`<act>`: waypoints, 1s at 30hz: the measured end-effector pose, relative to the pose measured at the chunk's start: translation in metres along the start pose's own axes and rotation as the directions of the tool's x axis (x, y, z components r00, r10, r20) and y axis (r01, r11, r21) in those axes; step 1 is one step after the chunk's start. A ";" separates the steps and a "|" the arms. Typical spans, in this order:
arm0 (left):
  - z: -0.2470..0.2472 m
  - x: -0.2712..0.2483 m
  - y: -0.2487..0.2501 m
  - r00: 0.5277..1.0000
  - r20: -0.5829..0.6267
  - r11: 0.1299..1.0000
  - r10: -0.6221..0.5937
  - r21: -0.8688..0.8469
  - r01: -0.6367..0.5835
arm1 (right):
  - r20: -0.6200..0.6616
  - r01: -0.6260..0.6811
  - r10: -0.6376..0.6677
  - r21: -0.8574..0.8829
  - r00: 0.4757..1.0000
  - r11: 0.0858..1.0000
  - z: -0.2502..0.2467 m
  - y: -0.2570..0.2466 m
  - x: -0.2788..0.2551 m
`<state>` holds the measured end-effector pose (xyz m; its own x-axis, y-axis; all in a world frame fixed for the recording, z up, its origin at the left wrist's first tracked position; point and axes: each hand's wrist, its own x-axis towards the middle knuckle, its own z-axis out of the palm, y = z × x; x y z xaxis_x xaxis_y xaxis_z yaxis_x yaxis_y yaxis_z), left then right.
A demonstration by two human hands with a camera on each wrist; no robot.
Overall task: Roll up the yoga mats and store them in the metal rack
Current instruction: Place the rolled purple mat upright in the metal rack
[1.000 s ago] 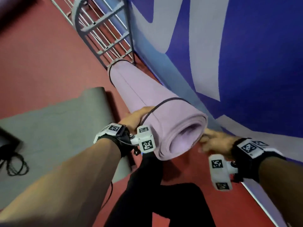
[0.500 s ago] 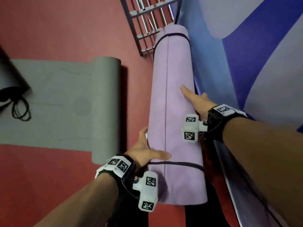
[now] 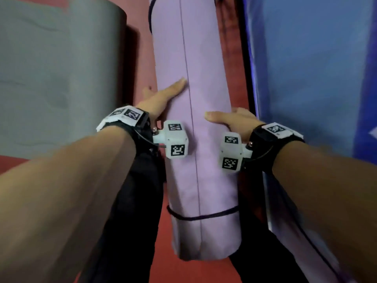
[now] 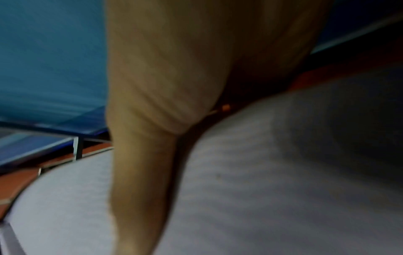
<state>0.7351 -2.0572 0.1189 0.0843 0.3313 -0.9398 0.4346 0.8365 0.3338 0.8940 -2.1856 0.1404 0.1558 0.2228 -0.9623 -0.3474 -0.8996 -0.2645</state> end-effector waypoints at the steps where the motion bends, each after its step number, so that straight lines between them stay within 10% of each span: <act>1: 0.002 0.011 0.006 1.000 0.012 0.999 0.020 0.044 -0.020 | 0.027 -0.018 0.017 0.016 0.999 1.000 0.001 0.006 0.011; 11: 0.021 0.107 -0.006 0.938 0.327 0.969 0.116 0.169 -0.179 | 0.004 0.152 -0.173 0.459 0.985 0.875 -0.021 -0.006 0.130; 30: 0.036 0.264 0.077 0.923 0.294 0.925 0.247 0.212 -0.315 | 0.137 0.269 -0.282 0.104 0.950 0.957 -0.051 -0.075 0.280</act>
<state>0.8235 -1.9209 -0.1060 0.4489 0.3841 -0.8068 0.5656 0.5770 0.5893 1.0108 -2.0750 -0.1066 0.1191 0.5167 -0.8478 -0.3868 -0.7623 -0.5189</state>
